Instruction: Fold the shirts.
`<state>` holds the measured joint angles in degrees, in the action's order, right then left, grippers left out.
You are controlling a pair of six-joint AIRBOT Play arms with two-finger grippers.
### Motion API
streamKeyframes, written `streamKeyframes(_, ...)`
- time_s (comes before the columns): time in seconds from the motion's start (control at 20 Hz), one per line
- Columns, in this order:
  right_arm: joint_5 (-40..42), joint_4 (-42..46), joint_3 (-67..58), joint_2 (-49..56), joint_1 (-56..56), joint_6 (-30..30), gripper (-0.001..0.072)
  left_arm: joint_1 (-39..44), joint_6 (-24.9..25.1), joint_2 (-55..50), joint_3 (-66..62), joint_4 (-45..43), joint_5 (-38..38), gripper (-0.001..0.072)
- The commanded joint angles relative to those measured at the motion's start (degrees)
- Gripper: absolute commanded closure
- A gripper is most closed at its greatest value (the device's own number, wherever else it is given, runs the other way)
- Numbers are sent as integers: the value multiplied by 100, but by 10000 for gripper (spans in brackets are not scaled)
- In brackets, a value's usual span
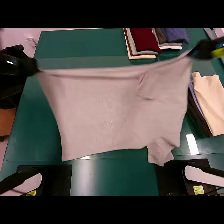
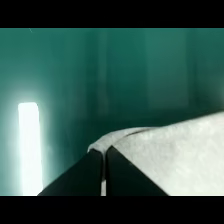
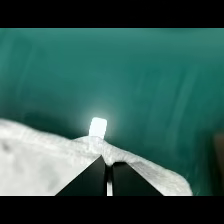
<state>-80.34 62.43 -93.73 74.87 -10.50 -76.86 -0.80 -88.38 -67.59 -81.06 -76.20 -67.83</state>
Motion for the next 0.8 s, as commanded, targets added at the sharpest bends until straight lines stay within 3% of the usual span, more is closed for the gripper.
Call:
streamKeyframes(0.0,365,323,487,1169,483,-9,702,-2,463,-1272,348,485,507,686)
streamKeyframes(0.15,603,321,-168,2081,610,-11,701,-2,549,-1869,232,645,1246,686)
streamKeyframes(0.3,625,330,-1021,2529,588,-9,701,-9,553,-1974,7,634,1443,686)
streamKeyframes(0.55,-7,385,-1578,2573,184,2,701,-7,796,-1974,-350,614,378,686)
streamKeyframes(0.75,-184,1128,-903,2249,48,33,702,-7,796,-1971,-42,621,-164,686)
